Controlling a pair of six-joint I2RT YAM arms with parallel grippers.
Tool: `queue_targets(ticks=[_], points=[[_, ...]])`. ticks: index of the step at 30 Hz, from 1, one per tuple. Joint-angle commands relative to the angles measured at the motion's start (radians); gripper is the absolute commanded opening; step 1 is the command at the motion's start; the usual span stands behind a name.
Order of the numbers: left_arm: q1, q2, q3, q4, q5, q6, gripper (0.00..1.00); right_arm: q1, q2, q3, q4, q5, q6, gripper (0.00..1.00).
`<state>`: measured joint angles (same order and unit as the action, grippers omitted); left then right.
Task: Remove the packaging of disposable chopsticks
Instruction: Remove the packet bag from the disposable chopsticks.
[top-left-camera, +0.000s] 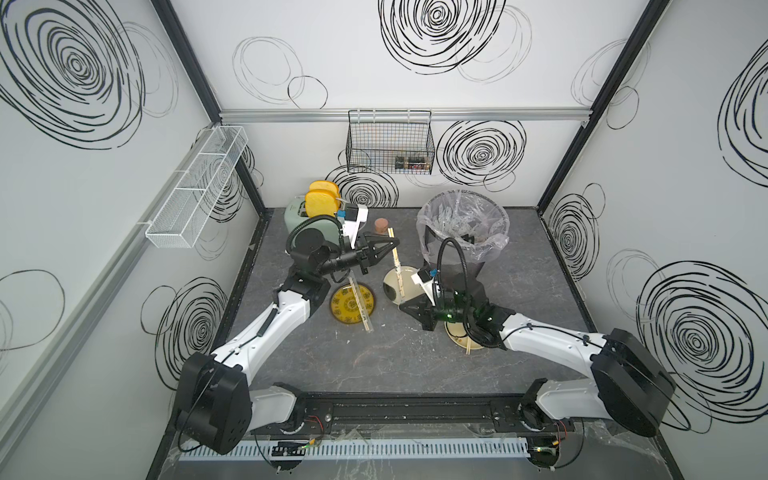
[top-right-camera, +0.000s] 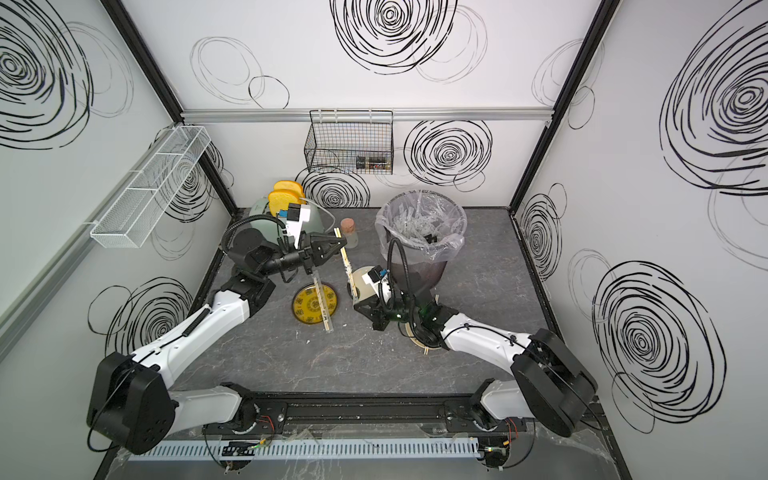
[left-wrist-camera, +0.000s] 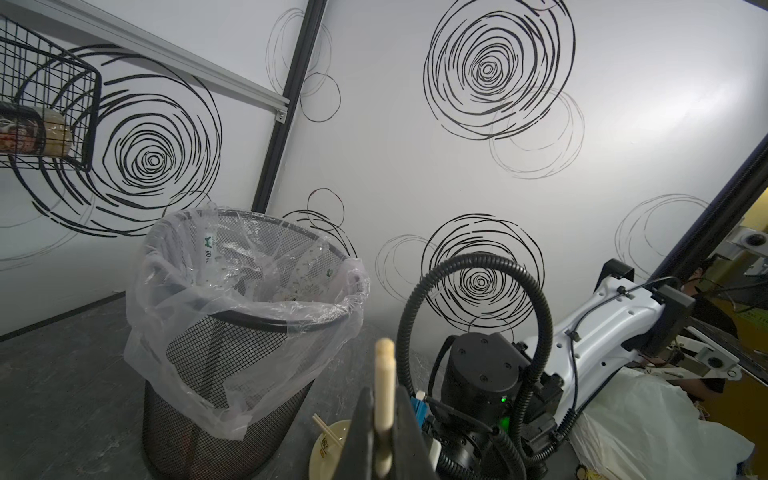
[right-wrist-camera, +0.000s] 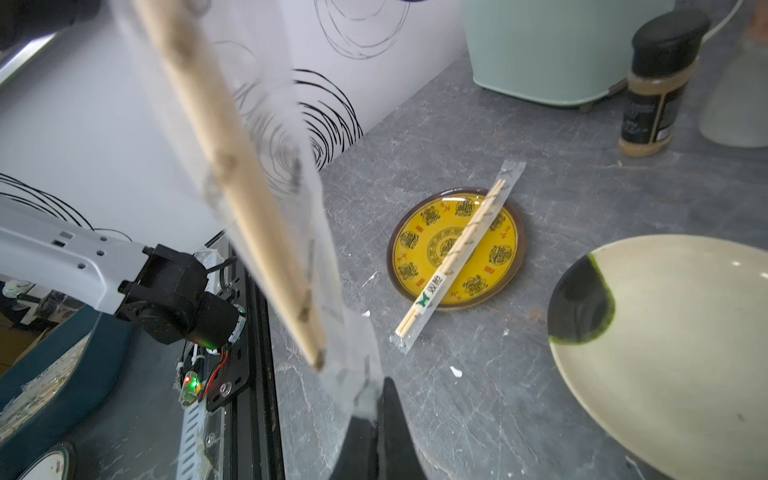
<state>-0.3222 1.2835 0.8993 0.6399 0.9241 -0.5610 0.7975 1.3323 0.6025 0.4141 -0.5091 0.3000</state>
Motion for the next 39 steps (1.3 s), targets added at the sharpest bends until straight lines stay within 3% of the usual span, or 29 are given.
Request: queue_targets(ticks=[1, 7, 11, 14, 19, 25, 39], points=[[0.013, -0.021, -0.008, 0.072, 0.019, -0.020, 0.00, 0.020, -0.010, -0.054, 0.005, 0.016, 0.012, 0.00], [0.021, -0.019, -0.011, 0.075, 0.019, -0.022, 0.00, 0.027, -0.056, -0.115, -0.015, 0.065, 0.024, 0.00], [0.020, -0.016, -0.019, 0.088, 0.022, -0.031, 0.00, 0.026, -0.081, -0.081, -0.041, 0.079, 0.003, 0.20], [0.019, -0.016, -0.023, 0.096, 0.027, -0.037, 0.00, 0.027, -0.079, -0.024, -0.065, 0.077, -0.020, 0.43], [0.016, -0.012, -0.022, 0.096, 0.033, -0.037, 0.00, 0.025, -0.073, 0.054, -0.100, 0.102, -0.056, 0.55], [0.015, -0.010, -0.023, 0.098, 0.039, -0.039, 0.00, 0.007, -0.063, 0.103, -0.120, 0.108, -0.071, 0.49], [0.014, -0.011, -0.025, 0.093, 0.044, -0.036, 0.00, -0.006, -0.059, 0.082, -0.120, 0.086, -0.063, 0.06]])
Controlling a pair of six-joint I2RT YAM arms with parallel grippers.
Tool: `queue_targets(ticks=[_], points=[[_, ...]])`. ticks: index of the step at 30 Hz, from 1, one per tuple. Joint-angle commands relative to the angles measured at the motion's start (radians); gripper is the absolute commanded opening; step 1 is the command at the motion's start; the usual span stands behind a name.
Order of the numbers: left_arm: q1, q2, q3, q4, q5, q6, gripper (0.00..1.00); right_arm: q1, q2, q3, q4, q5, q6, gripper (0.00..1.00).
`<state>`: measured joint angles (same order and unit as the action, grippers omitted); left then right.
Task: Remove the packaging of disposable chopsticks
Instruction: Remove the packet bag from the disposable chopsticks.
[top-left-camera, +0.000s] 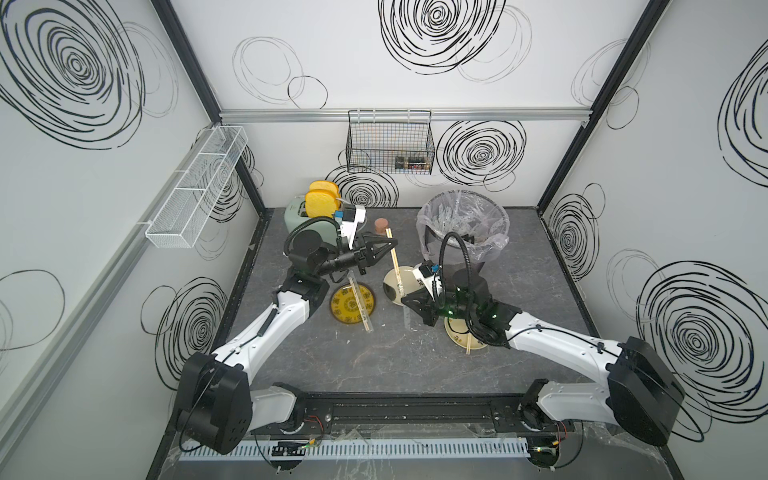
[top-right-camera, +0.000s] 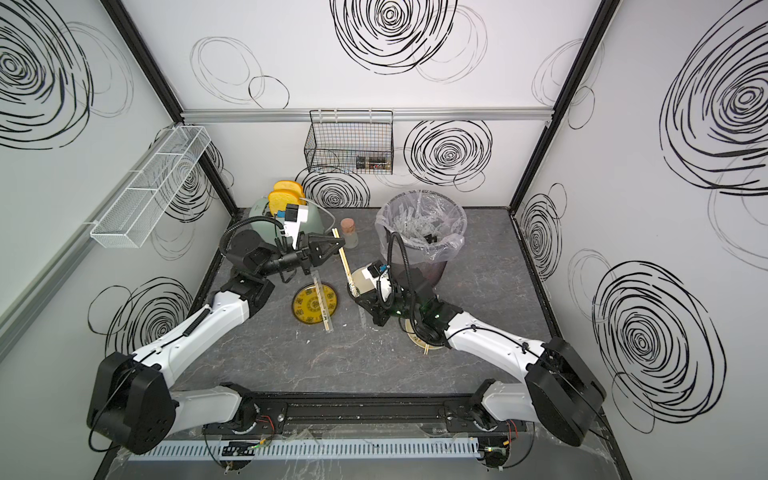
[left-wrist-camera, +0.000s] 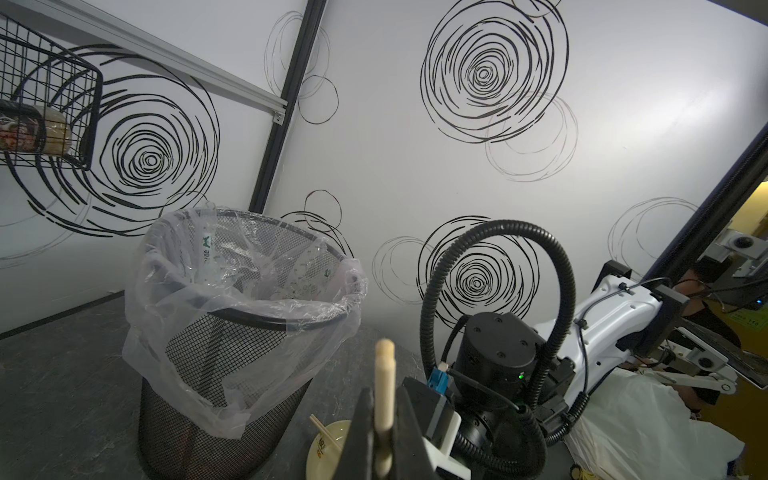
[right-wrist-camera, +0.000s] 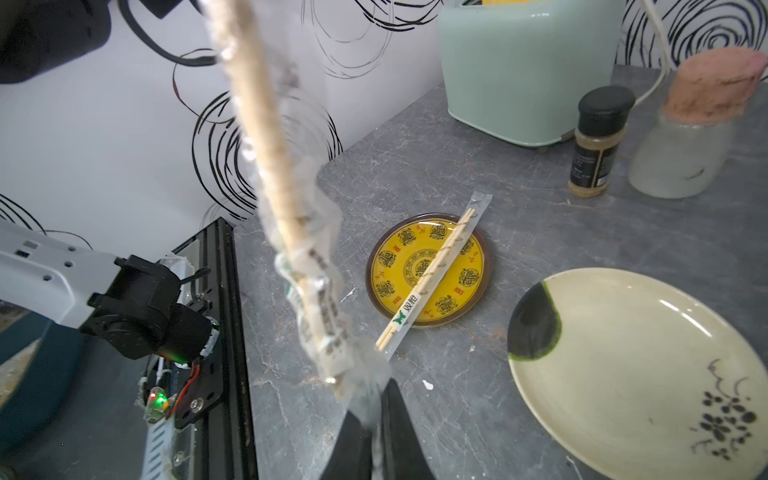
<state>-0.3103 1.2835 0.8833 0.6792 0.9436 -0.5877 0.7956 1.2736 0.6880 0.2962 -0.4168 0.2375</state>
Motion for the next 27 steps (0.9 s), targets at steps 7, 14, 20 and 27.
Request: queue_targets(ticks=[7, 14, 20, 27], points=[[0.003, -0.006, -0.006, 0.053, 0.025, -0.009, 0.00, -0.004, -0.012, -0.034, 0.008, -0.009, 0.016, 0.00], [0.004, -0.010, -0.009, 0.048, 0.021, -0.005, 0.00, -0.002, -0.014, -0.088, 0.024, -0.019, 0.042, 0.00], [0.007, -0.006, -0.007, 0.051, 0.024, -0.006, 0.00, -0.003, -0.053, -0.149, 0.008, 0.008, 0.057, 0.00], [0.009, -0.010, -0.010, 0.046, 0.023, -0.002, 0.00, -0.005, -0.110, -0.215, -0.015, 0.035, 0.076, 0.00]])
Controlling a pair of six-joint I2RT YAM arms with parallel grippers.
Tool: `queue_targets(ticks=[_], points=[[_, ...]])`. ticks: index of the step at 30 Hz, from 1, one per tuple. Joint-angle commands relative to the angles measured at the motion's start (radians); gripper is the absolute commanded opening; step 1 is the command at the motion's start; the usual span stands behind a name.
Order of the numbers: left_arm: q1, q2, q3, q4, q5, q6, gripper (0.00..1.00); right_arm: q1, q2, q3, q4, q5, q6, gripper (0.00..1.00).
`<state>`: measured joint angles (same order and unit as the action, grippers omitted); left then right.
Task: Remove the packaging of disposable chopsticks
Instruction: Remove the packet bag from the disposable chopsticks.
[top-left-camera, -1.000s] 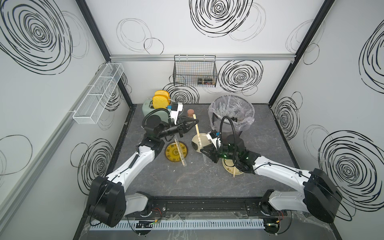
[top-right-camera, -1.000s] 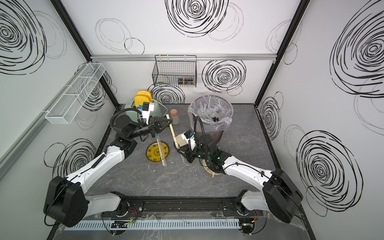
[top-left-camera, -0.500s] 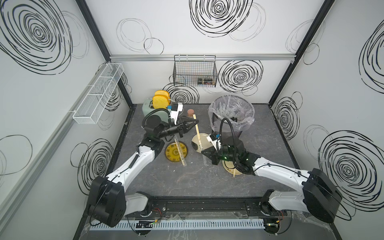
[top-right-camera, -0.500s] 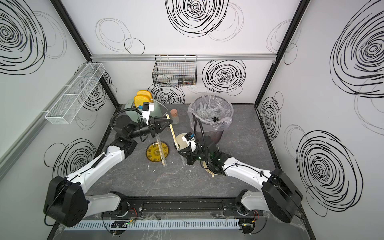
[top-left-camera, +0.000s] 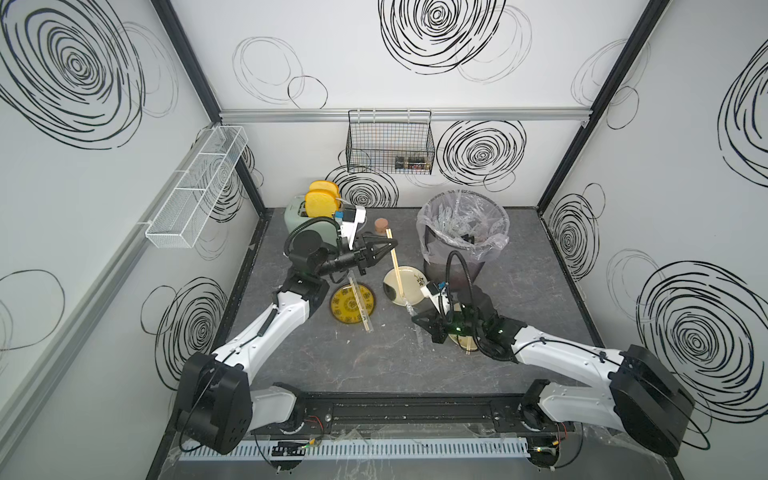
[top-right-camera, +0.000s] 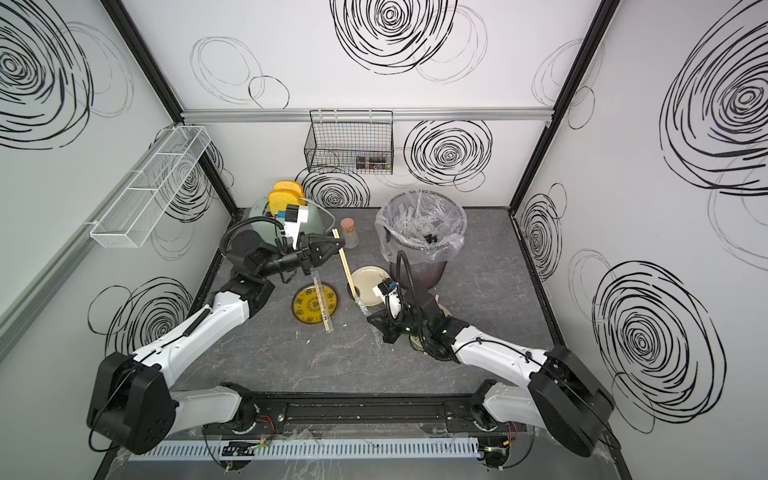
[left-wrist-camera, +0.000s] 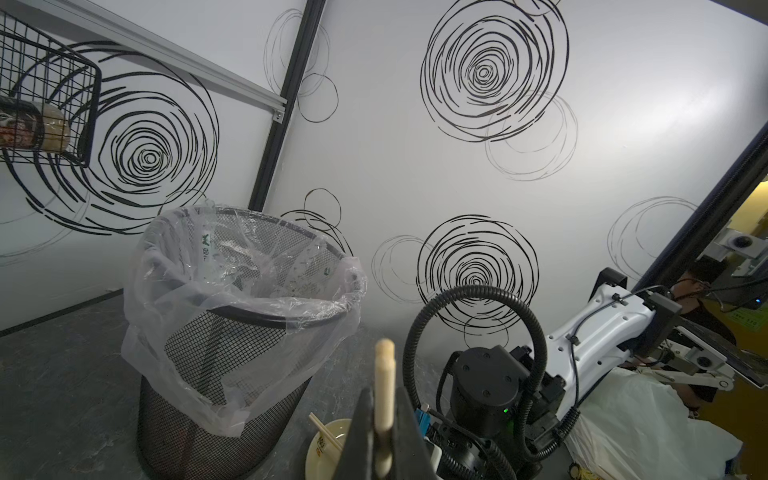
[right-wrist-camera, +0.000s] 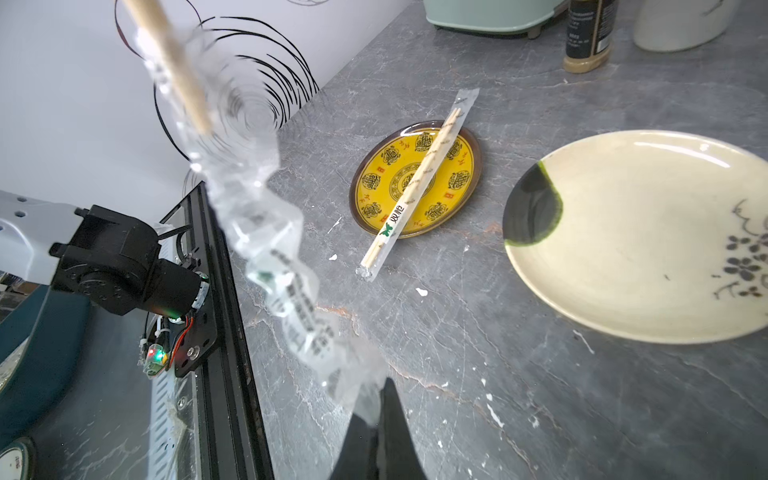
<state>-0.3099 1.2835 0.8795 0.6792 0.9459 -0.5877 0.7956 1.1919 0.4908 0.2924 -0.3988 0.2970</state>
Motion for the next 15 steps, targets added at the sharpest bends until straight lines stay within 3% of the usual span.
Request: queue_targets(ticks=[1, 15], points=[[0.010, -0.010, -0.005, 0.045, 0.020, -0.001, 0.00, -0.005, -0.036, -0.024, -0.020, 0.022, 0.017, 0.00], [0.008, -0.006, -0.008, 0.031, 0.014, 0.008, 0.00, -0.029, -0.245, -0.025, -0.199, 0.122, -0.006, 0.00]])
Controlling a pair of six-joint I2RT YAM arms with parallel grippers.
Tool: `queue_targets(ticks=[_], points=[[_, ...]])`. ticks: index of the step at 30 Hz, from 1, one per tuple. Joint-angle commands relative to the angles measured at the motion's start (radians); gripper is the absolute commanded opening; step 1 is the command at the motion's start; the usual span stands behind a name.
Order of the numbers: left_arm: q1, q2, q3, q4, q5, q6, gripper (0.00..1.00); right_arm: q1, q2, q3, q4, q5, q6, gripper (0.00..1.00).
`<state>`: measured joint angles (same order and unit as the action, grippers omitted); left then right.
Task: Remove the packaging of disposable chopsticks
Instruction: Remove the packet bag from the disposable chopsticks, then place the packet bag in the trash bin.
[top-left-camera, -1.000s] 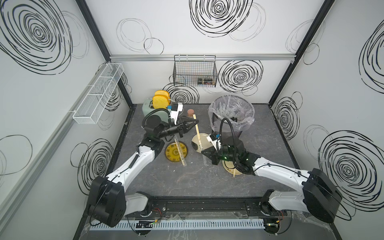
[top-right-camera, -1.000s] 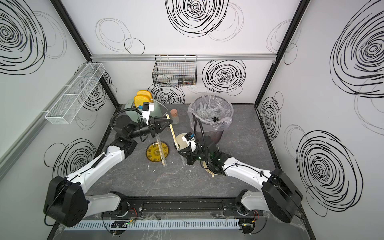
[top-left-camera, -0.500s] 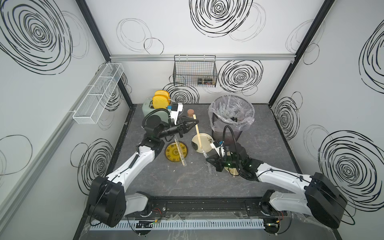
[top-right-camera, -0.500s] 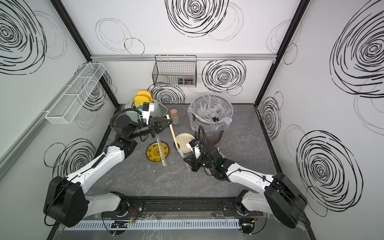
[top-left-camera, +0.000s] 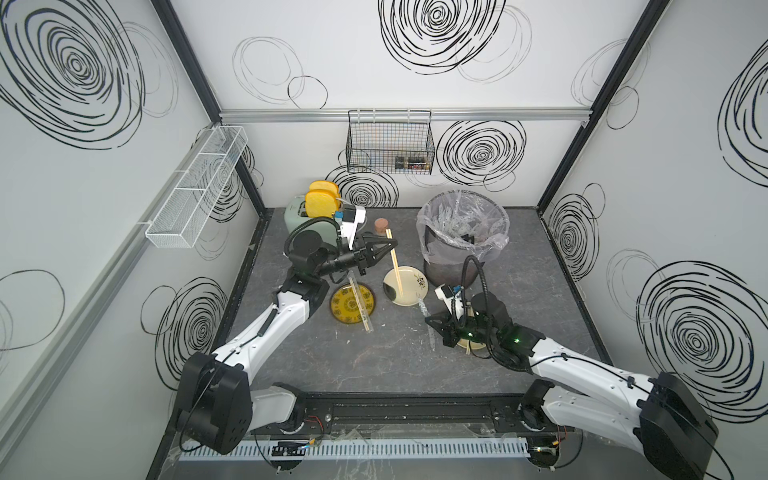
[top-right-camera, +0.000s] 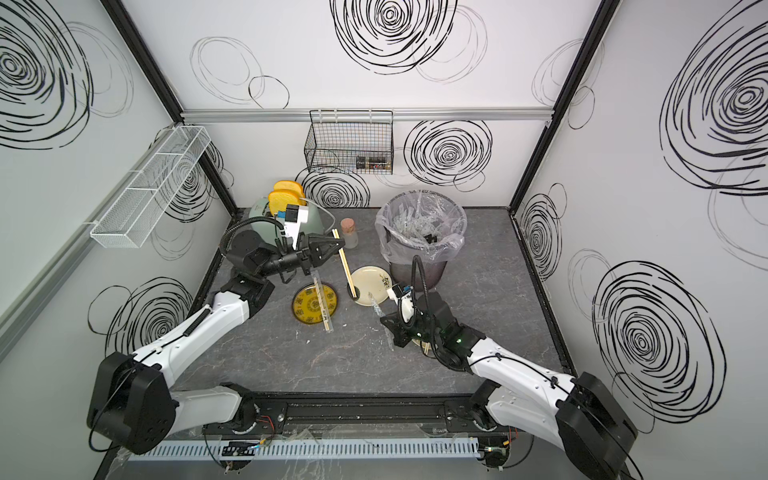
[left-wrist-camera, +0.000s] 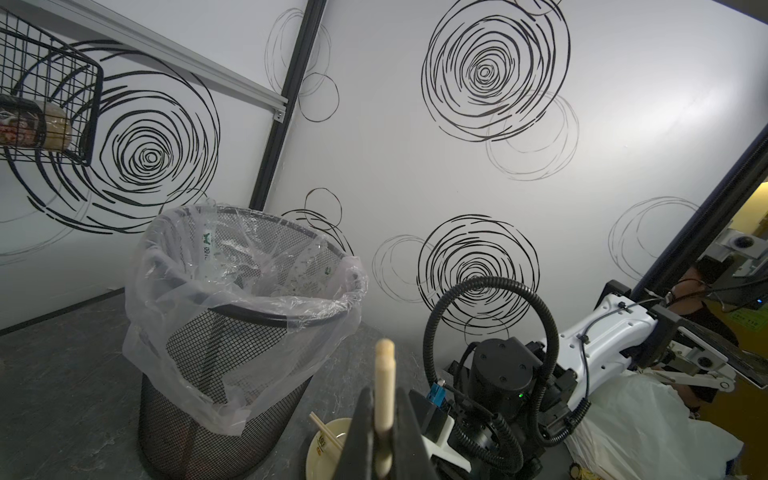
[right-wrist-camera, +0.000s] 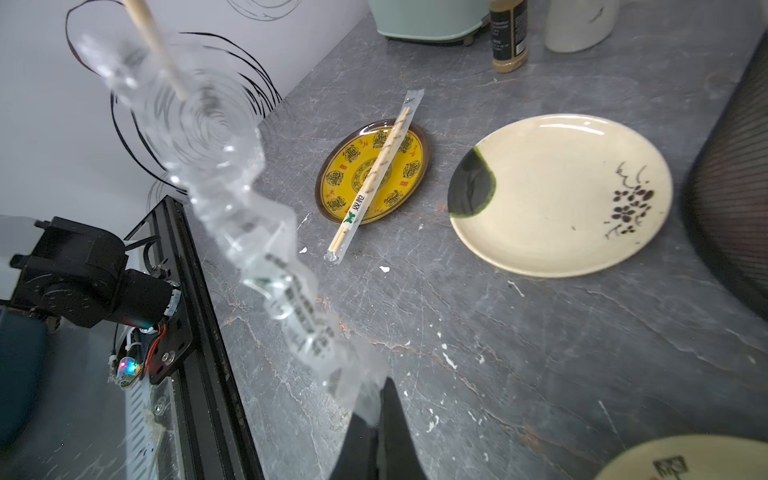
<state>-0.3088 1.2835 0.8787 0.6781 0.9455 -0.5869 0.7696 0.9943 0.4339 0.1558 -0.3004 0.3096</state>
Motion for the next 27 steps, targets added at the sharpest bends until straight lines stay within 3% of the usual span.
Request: queue_targets(ticks=[1, 7, 20, 27], points=[[0.007, -0.007, -0.006, 0.033, 0.015, 0.008, 0.00, -0.003, -0.067, 0.051, -0.077, 0.037, -0.024, 0.00], [0.004, -0.010, -0.008, 0.021, 0.021, 0.011, 0.00, -0.024, -0.082, 0.296, -0.227, 0.162, -0.089, 0.00], [-0.001, -0.030, 0.005, -0.057, 0.013, 0.067, 0.00, -0.278, 0.316, 0.976, -0.500, 0.170, -0.233, 0.00], [-0.008, -0.032, 0.003, -0.067, 0.012, 0.076, 0.00, -0.428, 0.525, 1.171, -0.598, 0.164, -0.254, 0.00]])
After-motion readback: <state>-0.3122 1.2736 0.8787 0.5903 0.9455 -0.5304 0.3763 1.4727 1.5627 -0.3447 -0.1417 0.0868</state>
